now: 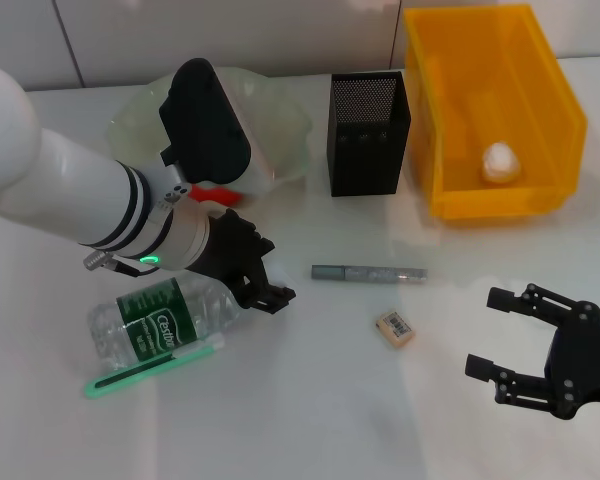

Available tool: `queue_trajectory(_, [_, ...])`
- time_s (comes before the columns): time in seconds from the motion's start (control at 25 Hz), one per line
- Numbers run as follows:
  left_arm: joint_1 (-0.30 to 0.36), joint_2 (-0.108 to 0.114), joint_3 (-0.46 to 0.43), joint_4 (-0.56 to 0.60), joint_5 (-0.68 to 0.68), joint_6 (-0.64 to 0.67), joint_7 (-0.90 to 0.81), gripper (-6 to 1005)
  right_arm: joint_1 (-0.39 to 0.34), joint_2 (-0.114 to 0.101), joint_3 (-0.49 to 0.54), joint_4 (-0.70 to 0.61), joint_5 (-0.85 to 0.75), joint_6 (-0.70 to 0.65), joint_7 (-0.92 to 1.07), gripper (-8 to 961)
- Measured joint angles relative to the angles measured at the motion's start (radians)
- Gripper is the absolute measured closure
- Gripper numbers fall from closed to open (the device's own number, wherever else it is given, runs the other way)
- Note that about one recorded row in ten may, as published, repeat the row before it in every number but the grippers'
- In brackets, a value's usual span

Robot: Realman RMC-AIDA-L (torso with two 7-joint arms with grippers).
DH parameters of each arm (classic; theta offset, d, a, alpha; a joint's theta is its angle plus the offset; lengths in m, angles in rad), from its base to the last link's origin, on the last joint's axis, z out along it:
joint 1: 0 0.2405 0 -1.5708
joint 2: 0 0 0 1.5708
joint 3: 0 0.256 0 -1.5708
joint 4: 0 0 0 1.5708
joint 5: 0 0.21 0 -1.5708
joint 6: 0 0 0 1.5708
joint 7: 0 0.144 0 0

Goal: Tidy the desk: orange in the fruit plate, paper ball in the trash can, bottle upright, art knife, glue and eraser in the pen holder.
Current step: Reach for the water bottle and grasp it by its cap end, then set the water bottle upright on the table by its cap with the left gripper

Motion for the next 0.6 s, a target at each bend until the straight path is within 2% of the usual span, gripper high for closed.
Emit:
queue_trajectory(0.36, [-0.017,0.0,-0.004,-0.024,0.0,-0.01,-0.005,334,0.0,0.0,0.0,0.0,0.0,0.0,0.0,136])
queue_trajectory(0.44, [-0.018,0.0,-0.006,-0.025,0.0,-0.006,-0.004,538,0.0,0.0,0.0,0.0,0.0,0.0,0.0,136])
queue_trajectory(0.6, [-0.017,0.0,-0.008,-0.005,-0.001,0.013,-0.002,562,0.0,0.0,0.0,0.0,0.0,0.0,0.0,136])
